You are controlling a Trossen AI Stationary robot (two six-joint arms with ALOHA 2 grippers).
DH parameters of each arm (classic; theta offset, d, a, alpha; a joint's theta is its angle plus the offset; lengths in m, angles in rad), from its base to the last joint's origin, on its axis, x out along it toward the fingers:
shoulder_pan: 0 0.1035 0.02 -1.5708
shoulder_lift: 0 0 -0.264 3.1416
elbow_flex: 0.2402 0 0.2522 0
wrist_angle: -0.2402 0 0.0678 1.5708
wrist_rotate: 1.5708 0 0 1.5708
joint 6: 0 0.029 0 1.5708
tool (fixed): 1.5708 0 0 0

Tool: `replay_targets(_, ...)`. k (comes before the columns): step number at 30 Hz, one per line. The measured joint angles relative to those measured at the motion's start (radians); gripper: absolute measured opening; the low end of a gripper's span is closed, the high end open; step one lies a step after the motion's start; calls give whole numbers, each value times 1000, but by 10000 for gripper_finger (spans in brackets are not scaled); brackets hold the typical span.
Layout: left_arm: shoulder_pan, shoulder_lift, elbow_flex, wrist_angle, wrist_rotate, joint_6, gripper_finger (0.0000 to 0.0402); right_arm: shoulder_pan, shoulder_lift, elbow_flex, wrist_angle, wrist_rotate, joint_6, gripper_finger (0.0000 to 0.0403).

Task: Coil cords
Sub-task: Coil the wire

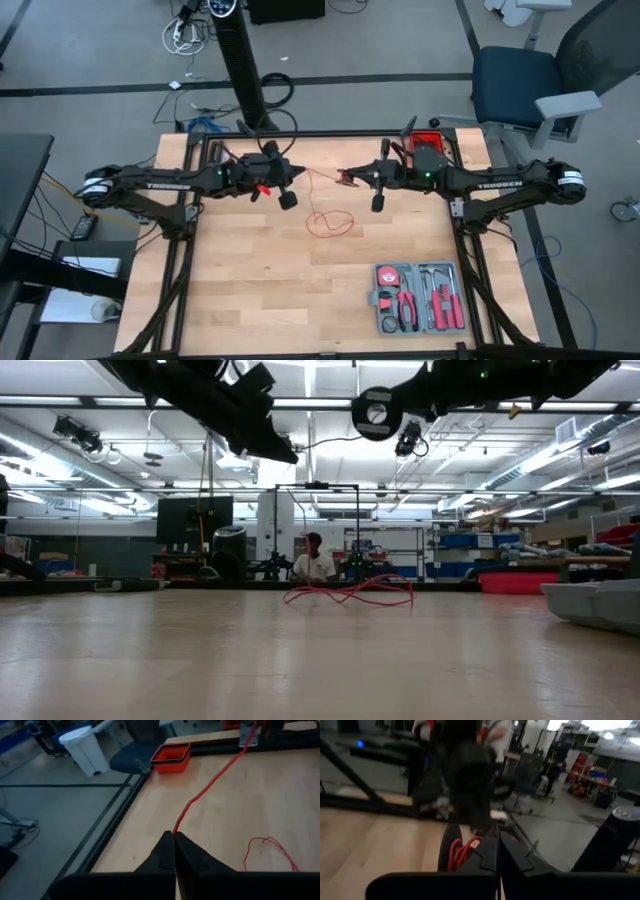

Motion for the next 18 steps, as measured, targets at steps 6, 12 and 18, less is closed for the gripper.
replay_targets(6, -20, -28, 0, 35, 5, -9, 0, 0, 0, 0, -99, 5, -45, 2)
replay_targets(12, -36, -20, -1, 171, 105, -61, 0, 0, 15, 0, -128, 109, -123, 2)
replay_targets(18, -59, -19, -1, 280, 116, -115, 0, 2, 40, 1, -118, 115, -165, 2)
